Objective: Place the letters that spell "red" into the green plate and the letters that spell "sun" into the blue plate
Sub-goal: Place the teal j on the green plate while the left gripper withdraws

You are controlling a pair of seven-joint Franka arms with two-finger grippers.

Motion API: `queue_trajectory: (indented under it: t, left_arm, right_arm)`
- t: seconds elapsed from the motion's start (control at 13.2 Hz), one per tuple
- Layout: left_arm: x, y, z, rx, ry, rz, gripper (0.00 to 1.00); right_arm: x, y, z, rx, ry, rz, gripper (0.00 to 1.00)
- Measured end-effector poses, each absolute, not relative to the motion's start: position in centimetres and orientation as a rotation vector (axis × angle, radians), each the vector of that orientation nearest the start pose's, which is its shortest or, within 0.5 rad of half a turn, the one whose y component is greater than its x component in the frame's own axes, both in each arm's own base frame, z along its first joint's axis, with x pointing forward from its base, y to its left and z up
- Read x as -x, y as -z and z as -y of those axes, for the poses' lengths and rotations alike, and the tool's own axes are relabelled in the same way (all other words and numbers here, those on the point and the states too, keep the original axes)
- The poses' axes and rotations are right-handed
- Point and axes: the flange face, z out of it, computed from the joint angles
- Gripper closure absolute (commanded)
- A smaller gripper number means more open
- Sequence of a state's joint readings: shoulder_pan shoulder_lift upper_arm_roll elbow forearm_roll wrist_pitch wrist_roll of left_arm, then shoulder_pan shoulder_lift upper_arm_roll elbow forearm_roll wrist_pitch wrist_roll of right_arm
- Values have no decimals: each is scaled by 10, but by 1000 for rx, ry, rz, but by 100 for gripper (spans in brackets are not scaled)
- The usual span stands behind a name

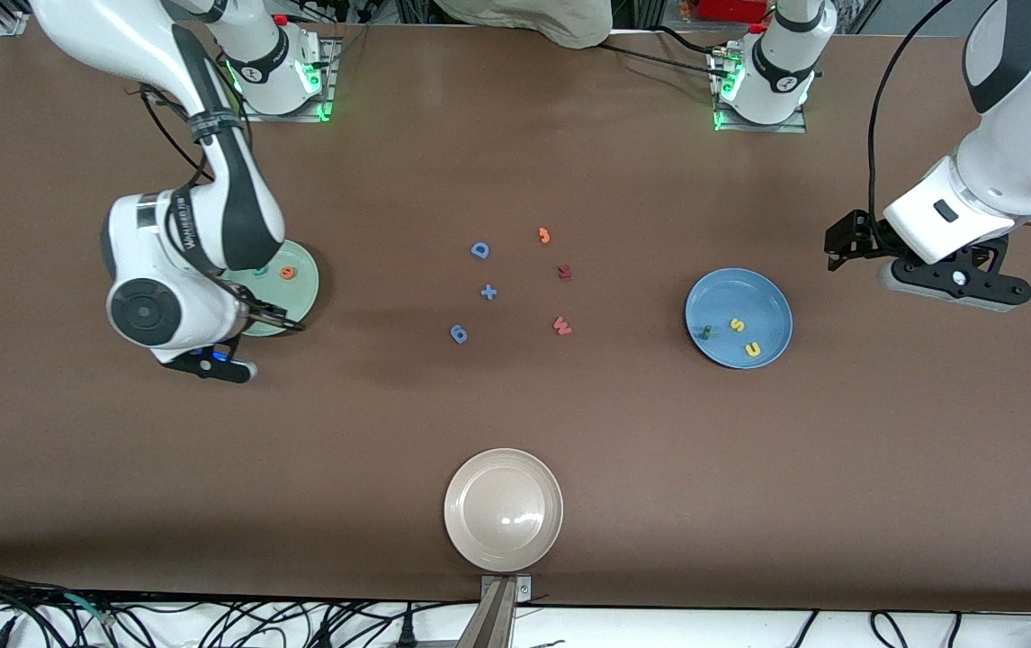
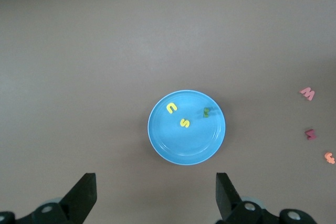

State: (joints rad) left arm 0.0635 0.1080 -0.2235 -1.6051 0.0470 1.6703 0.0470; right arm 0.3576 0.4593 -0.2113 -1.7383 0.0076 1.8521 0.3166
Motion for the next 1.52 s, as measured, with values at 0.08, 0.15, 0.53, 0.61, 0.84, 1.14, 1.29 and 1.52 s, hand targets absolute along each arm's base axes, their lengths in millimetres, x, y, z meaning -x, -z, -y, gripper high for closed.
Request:
queue_trajectory:
  t: [0.08,0.15,0.53,0.61,0.84,1.14,1.29,1.52]
  left_arm:
    - [-585,-556,82,3099,-63,-326,0]
    - [-584,-558,82,3098,-60,-325,0]
    - [-541,-568,73,3101,33,-279,0]
    - [-535,-571,70,3099,22,-271,0]
    - [-529,-573,69,3096,-45,-267,0]
    - [-518,-573,71,3089,-174,-300,0]
    - [-517,-596,68,3111,-159,-293,0]
    - [-518,-617,64,3116,-126,-290,0]
  right_arm:
    - [-605,-279,-83,3252,-476,-227,90]
    - [-596,-257,-70,3244,-445,-191,90]
    - [-547,-179,-49,3238,-388,-154,89]
    - [-548,-181,-50,3229,-382,-166,89]
    - [-547,-181,-54,3199,-391,-195,86]
    - [-546,-181,-56,3176,-397,-221,1]
    - [-548,-186,-56,3173,-393,-220,1]
    - [-568,-231,-62,3151,-451,-214,1]
